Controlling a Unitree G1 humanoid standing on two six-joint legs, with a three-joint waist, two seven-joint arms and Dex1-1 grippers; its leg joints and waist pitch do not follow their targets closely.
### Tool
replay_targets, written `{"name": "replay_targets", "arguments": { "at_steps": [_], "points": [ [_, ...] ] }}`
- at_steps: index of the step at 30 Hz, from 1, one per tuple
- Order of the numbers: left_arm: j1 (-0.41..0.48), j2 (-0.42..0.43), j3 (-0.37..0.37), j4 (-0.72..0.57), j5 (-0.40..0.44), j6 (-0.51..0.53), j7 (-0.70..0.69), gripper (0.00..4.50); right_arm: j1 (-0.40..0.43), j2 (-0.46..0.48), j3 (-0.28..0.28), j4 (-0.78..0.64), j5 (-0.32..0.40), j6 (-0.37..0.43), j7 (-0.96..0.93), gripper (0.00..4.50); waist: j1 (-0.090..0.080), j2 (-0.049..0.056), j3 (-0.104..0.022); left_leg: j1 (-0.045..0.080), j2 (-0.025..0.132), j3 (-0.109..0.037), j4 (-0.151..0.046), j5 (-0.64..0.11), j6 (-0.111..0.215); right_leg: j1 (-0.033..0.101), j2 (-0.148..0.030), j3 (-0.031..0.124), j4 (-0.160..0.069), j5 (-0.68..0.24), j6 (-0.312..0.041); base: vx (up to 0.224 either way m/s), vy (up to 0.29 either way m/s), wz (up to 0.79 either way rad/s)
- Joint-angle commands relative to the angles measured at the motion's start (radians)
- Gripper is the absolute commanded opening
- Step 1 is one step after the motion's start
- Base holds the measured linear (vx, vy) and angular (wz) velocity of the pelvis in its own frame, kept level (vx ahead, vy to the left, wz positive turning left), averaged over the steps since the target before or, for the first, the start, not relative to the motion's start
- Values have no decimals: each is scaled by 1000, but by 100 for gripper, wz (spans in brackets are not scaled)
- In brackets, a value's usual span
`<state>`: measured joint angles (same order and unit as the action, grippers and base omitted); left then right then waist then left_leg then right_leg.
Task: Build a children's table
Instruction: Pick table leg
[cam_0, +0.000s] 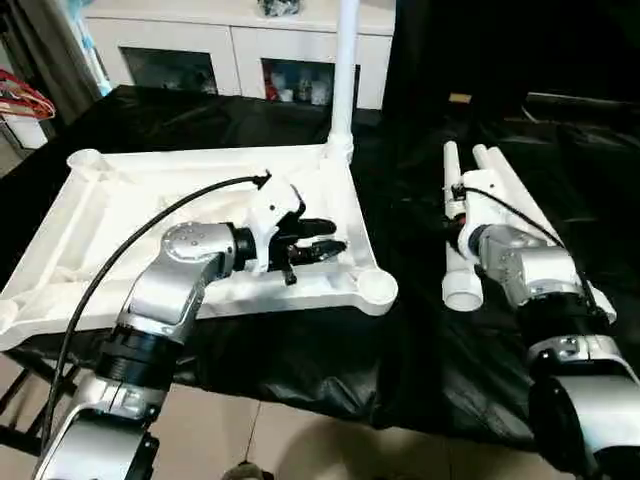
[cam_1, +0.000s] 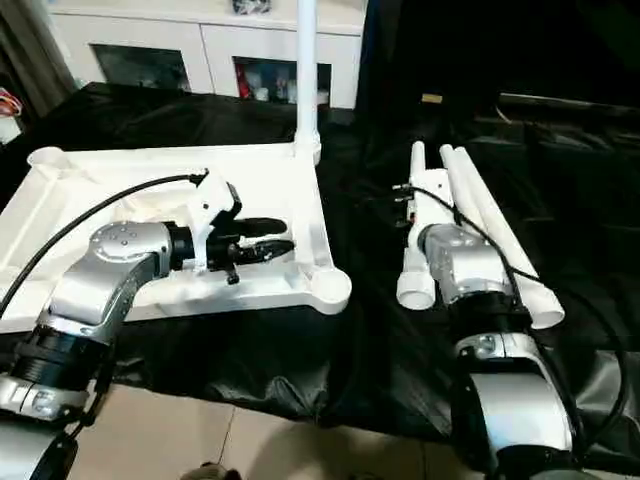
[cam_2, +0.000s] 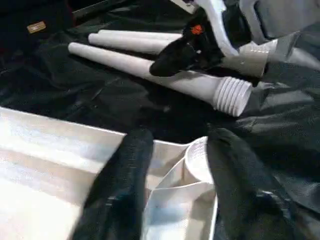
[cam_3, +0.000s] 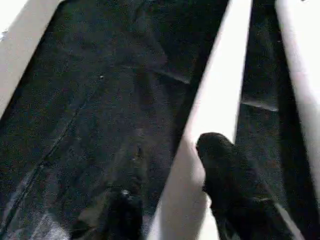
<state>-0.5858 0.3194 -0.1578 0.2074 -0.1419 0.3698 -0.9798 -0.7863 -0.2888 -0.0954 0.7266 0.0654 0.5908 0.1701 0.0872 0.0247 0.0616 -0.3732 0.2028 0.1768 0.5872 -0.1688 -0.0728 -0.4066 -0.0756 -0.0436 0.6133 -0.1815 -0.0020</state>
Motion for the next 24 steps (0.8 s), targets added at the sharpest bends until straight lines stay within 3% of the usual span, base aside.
{"name": "replay_targets", "arguments": {
  "at_steps": [1,4,12,13,16,23,24],
  "points": [
    [7,5,-14,-25,-6,19,0,243,-17,-11,-16,-10,-3,40,-15,207,-1,-3,-75,13,10,2,-64,-200,-39,54,-45,33,-62,-123,-217,0,0,0],
    [13,14,-21,-57,-10,49,0,274,-12,-21,-23,-44,-1,82,-13,239,0,-7,-77,12,10,3,-61,-162,-29,56,-44,32,-57,-80,-220,0,0,0],
    [12,13,-22,-96,-5,49,23,338,-38,-48,-31,-38,25,175,15,298,-2,-15,-76,12,9,4,-60,-162,-26,56,-44,33,-61,-126,-206,0,0,0],
    [17,22,-32,-124,-14,67,5,338,-49,-61,-10,-21,27,231,61,298,-3,-16,-76,11,9,5,-60,-155,-22,57,-43,33,-59,-122,-207,0,0,0],
    [25,42,-48,-169,-38,113,-34,338,-54,-70,-1,6,33,289,98,298,0,-15,-76,10,11,6,-57,-138,-16,56,-43,32,-56,-98,-217,0,0,0],
    [36,104,-101,-242,-52,205,-100,338,-49,-69,-18,72,54,332,118,298,1,-15,-74,11,12,8,-58,-160,-28,52,-44,31,-58,-153,-219,0,0,0],
    [36,110,-106,-245,-51,217,-100,338,-46,-69,-14,74,54,337,123,270,1,-14,-74,12,12,7,-58,-160,-30,52,-45,31,-58,-154,-217,0,0,0]
  ]
}}
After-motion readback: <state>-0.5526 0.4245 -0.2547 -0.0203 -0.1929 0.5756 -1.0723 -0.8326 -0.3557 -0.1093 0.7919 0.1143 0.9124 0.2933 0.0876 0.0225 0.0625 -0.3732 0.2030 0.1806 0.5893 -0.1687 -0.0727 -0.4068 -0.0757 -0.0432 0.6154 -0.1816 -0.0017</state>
